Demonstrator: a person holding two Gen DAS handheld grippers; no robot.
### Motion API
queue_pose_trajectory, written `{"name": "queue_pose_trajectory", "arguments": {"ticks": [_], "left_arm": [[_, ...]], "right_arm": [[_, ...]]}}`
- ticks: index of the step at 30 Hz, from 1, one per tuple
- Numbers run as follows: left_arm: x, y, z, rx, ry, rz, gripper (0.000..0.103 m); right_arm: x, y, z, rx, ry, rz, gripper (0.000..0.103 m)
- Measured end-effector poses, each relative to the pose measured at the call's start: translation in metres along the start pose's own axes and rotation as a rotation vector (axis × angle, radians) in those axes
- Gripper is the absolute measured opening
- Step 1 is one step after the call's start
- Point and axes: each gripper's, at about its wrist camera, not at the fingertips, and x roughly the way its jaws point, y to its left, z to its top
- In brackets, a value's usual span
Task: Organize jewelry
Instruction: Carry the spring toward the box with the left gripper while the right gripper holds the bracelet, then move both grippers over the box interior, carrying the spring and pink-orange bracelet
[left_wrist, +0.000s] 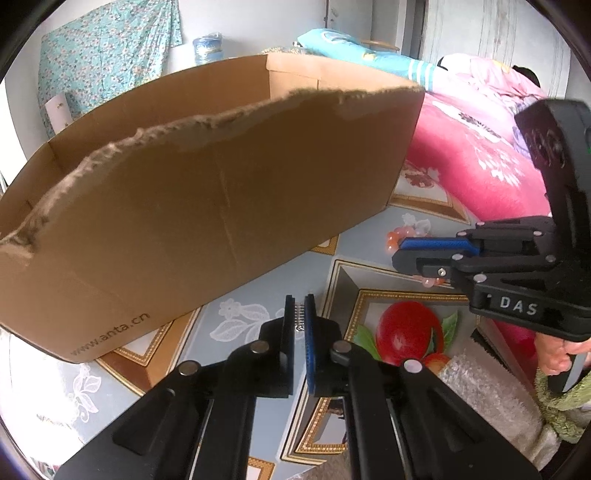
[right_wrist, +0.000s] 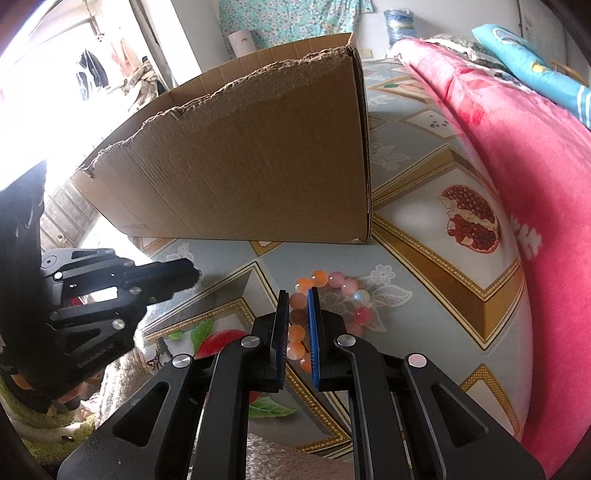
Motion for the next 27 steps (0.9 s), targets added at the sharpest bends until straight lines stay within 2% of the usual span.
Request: {"name": "queue_pose_trajectory", "arguments": {"ticks": [7, 13, 21, 27], "left_arm": [[-0.020, 0.005, -0.001, -0.023, -0.037, -0.006, 0.004], [-0.033, 0.009, -0.003, -0.042, -0.060, -0.021, 0.004], [-0.059, 0.010, -0.005, -0.060, -0.106, -0.026, 0.004], [-0.102, 0.006, 0.001, -0.052, -0.189, -0.048, 0.004]], "right_arm": [[0.001, 0.007, -0.001, -0.008, -0.008, -0.022, 0.008], [-0.002, -0.003, 0.002, 0.064, -0.013, 0.010, 0.007], [-0.045, -0.023, 0.009, 0.140, -0.114, 0.052, 0.007], [-0.090, -0.032, 0.020, 0.181, -0.217, 0.101, 0.007]]}}
